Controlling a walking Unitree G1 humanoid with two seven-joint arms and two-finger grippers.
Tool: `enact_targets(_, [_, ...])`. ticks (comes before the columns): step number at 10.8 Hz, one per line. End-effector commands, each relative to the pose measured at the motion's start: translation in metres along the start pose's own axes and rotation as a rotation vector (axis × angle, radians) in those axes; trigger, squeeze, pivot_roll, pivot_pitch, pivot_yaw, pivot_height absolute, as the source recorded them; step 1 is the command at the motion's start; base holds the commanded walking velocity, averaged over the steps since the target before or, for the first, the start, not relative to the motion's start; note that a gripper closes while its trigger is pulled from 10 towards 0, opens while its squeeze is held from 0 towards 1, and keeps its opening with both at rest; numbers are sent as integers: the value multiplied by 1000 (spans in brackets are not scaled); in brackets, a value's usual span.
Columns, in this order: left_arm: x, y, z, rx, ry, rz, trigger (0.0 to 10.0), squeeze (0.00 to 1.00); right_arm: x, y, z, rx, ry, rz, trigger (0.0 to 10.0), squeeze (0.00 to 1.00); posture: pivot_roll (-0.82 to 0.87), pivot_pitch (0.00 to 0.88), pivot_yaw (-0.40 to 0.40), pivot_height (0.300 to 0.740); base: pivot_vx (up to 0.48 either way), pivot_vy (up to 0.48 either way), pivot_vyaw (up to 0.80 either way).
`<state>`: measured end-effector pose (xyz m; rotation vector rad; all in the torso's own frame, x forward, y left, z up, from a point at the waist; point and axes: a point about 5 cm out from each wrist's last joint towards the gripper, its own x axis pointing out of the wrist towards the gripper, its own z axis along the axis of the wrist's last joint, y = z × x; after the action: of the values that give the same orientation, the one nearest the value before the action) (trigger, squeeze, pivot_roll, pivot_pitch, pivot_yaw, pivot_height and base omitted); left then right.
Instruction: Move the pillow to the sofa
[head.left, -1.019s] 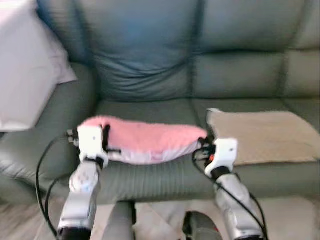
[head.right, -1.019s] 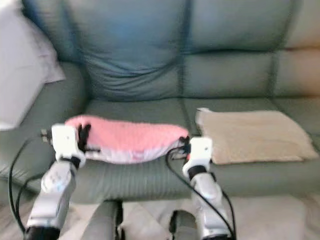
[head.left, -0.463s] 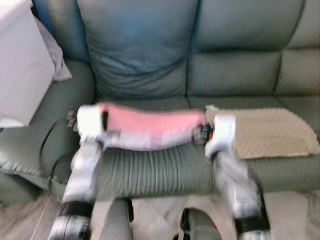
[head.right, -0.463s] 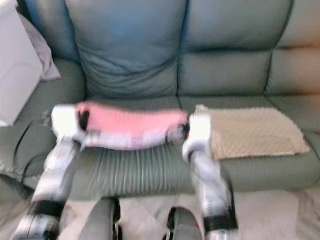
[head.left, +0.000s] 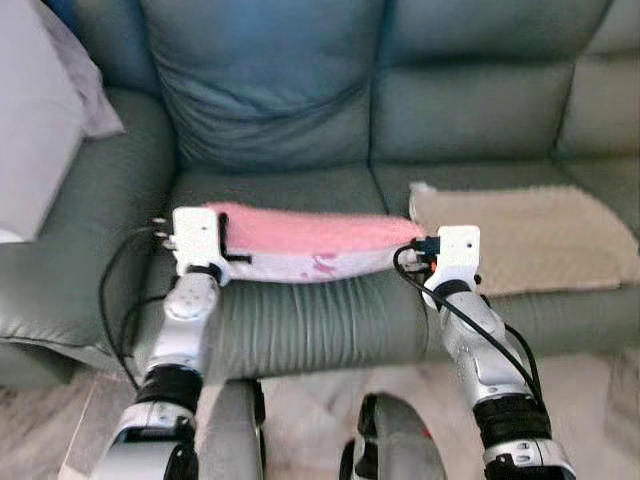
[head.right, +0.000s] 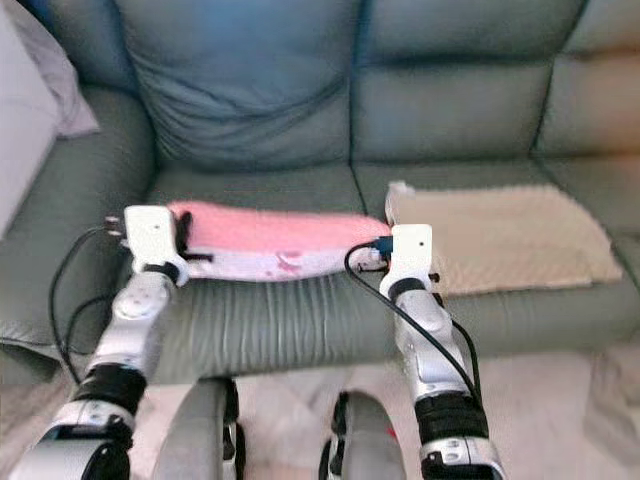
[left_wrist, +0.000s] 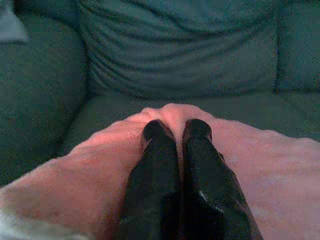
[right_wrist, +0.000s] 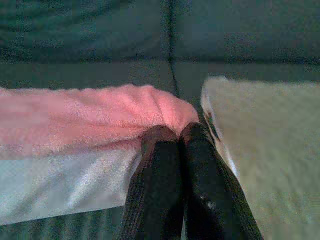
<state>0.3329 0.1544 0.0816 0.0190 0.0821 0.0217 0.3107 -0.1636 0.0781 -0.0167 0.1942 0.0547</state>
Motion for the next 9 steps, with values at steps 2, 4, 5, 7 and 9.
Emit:
enact_targets(2, [3, -6, -15, -5, 103, 3, 10000, 0, 4, 0, -8, 36, 61, -38, 10000, 0, -44, 245, -47, 651, 0, 0, 0])
enact_targets(4, [2, -19, -29, -20, 200, -14, 10000, 0, 10, 7, -13, -13, 90, -19, 10000, 0, -51, 256, -49, 651, 0, 0, 0])
enact_targets(5, [3, -27, -28, -35, 190, -39, 10000, 0, 11, 9, -9, -119, 55, 17, 10000, 0, -54, 260, -50, 651, 0, 0, 0])
enact_targets(7, [5, -46, -33, -188, 289, -120, 10000, 0, 10, 22, -22, -97, 138, 67, 10000, 0, -67, 257, -52, 651, 0, 0, 0])
enact_targets(9, [15, -51, -15, -181, 205, -167, 10000, 0, 0, 58, -30, -46, 155, 226, 10000, 0, -82, 252, -55, 651, 0, 0, 0])
